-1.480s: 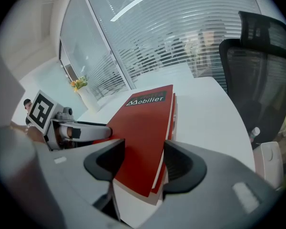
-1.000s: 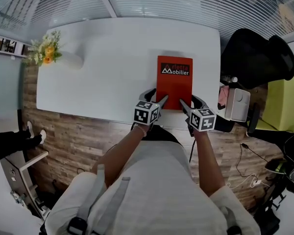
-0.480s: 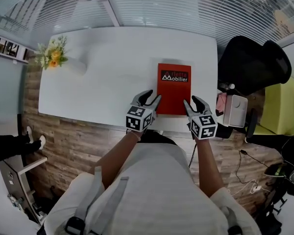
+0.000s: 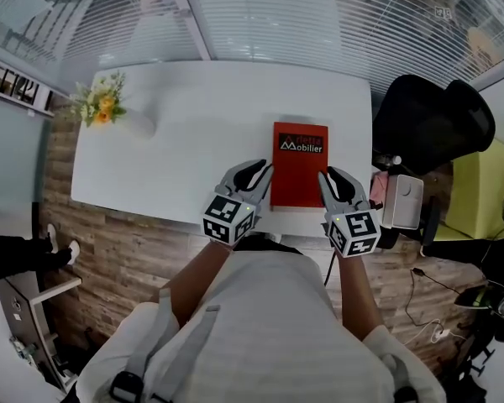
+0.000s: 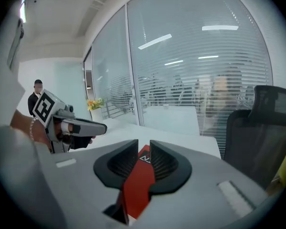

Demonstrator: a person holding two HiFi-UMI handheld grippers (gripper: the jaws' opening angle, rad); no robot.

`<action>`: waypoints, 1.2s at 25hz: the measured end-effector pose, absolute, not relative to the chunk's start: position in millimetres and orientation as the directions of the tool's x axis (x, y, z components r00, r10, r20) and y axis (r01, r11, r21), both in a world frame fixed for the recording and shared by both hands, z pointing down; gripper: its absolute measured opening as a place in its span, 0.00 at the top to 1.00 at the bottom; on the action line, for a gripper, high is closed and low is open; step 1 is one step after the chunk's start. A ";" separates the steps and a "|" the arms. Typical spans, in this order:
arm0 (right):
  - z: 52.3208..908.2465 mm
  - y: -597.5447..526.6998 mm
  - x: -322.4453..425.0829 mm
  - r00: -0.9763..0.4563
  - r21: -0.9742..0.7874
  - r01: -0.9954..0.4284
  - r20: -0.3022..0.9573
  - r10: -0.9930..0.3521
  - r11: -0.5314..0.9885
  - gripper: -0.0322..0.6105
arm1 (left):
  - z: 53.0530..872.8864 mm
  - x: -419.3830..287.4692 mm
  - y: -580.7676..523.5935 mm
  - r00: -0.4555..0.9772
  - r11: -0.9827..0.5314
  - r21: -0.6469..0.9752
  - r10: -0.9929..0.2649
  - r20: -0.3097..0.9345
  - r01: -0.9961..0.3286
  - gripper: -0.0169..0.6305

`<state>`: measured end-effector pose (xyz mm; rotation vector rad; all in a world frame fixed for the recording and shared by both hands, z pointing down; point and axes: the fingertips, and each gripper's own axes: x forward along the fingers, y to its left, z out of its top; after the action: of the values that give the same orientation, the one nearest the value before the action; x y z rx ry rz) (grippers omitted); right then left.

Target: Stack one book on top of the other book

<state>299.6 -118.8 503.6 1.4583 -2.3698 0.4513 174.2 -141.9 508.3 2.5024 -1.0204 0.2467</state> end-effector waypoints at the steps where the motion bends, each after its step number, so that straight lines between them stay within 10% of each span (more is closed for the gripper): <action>1: 494.2 -119.5 297.7 -0.430 -0.092 -0.897 0.413 -0.803 0.433 0.84 | 500.6 172.6 -142.3 0.715 -0.642 0.315 -0.631 0.302 -0.699 0.87; 30: 306.9 -98.1 253.3 -0.511 0.039 -0.850 0.180 -0.841 0.525 0.90 | 319.1 149.8 -123.8 0.712 -0.695 0.198 -0.701 0.029 -0.692 0.96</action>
<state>253.3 -98.1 306.9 1.4488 -2.5856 0.0809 149.8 -123.8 319.1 2.7242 -1.1203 -0.0722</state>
